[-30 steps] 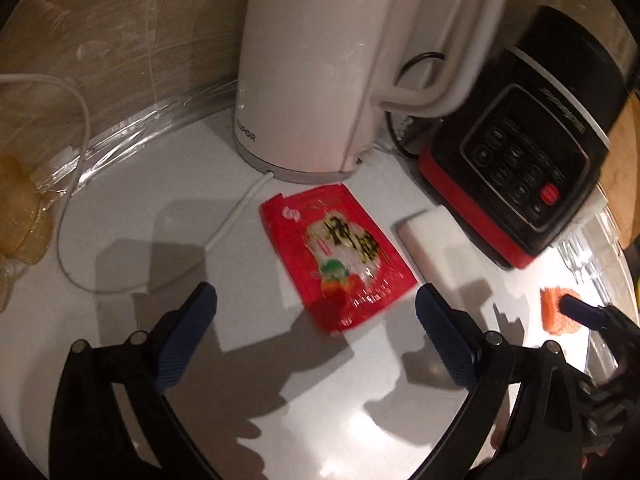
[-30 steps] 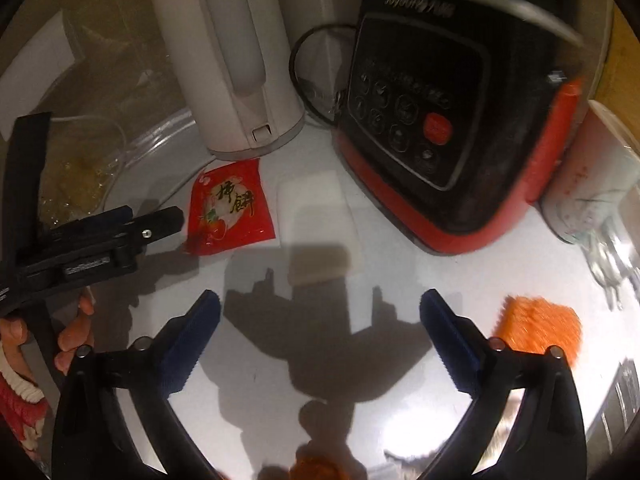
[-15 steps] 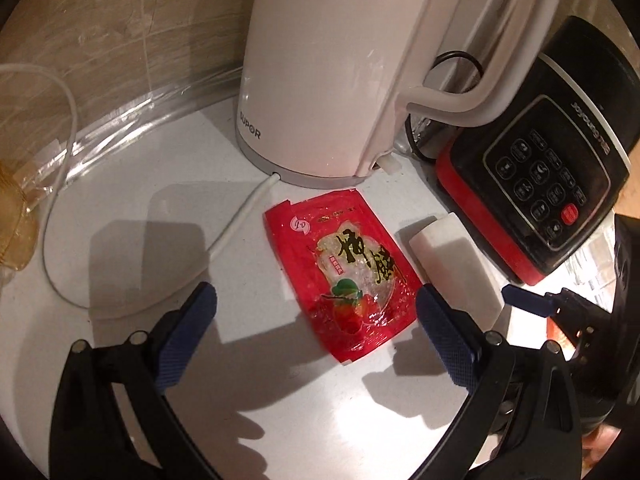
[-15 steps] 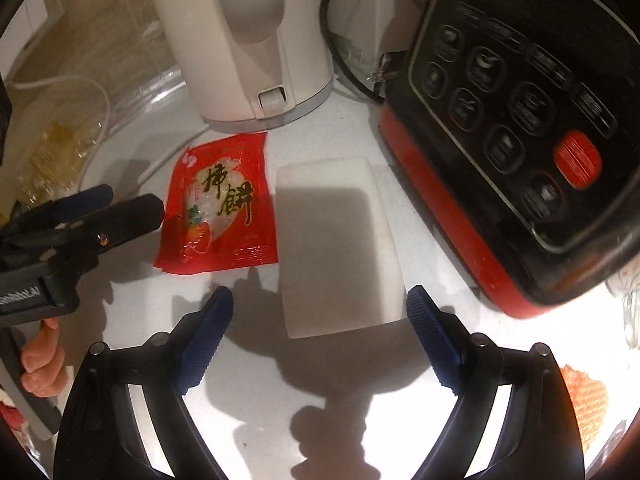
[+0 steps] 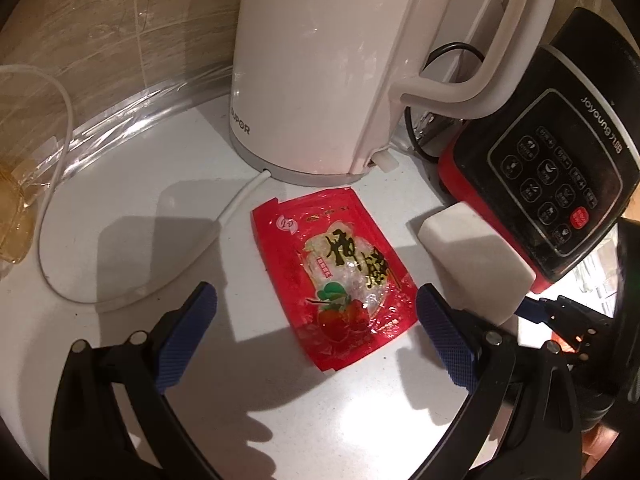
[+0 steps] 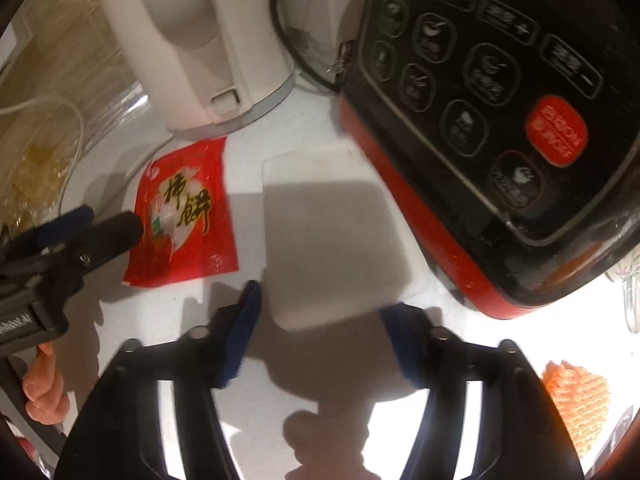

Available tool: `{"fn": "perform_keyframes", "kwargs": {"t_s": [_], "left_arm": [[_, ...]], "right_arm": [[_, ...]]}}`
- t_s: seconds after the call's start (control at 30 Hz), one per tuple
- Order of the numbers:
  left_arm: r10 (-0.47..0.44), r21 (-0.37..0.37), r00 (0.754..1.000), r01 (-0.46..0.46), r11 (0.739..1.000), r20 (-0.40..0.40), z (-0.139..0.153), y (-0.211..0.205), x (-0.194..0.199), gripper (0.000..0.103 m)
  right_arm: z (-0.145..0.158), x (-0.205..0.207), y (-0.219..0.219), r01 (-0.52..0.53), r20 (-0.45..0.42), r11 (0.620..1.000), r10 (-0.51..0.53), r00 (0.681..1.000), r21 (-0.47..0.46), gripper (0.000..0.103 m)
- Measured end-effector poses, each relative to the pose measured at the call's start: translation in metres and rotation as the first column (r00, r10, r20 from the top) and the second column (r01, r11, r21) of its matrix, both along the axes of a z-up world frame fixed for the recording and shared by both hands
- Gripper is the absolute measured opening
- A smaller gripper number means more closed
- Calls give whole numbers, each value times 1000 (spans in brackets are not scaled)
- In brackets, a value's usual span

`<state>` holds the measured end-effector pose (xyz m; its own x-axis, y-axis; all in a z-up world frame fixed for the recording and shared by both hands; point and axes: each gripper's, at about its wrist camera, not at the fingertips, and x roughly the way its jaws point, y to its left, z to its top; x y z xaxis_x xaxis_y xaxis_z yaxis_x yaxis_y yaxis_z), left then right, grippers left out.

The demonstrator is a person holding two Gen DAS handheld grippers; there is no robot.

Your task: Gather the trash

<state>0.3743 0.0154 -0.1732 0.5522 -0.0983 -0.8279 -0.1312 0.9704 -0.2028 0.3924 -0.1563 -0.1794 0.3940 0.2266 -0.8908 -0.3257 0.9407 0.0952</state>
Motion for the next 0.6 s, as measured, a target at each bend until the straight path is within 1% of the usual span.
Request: {"fn": "perform_keyframes", "kwargs": {"t_s": [0.03, 0.07, 0.1, 0.17, 0.37, 0.47, 0.53, 0.57, 0.6], "left_arm": [[3, 2, 1000, -3, 1000, -3, -1, 0, 1, 95], [4, 1, 1000, -4, 1000, -5, -2, 0, 2, 95], [6, 2, 1000, -6, 1000, -7, -2, 0, 3, 95], [5, 8, 1000, -5, 1000, -9, -3, -1, 5, 95], [-11, 29, 1000, 11, 1000, 0, -2, -6, 4, 95], [-16, 27, 1000, 16, 1000, 1, -3, -6, 2, 95], [-18, 19, 1000, 18, 1000, 2, -3, -5, 1, 95], [-20, 19, 1000, 20, 1000, 4, -3, -5, -1, 95], [-20, 21, 1000, 20, 1000, 5, -3, -5, -1, 95]], "right_arm": [[2, 2, -3, 8, -6, 1000, -8, 1000, 16, 44], [3, 3, -5, 13, -16, 999, -12, 1000, 33, 32], [3, 5, -7, 18, -26, 999, -17, 1000, 46, 23], [2, 5, -10, 21, -33, 998, -19, 999, 56, 23], [3, 4, -9, 1, -28, 999, 0, 1000, 48, 18], [2, -1, -11, -15, -44, 997, 18, 999, 71, 19], [2, -5, -15, -22, -65, 995, 29, 997, 97, 25], [3, -8, -16, -27, -66, 995, 34, 997, 96, 38], [5, -11, -18, -30, -53, 996, 34, 998, 80, 48]]}}
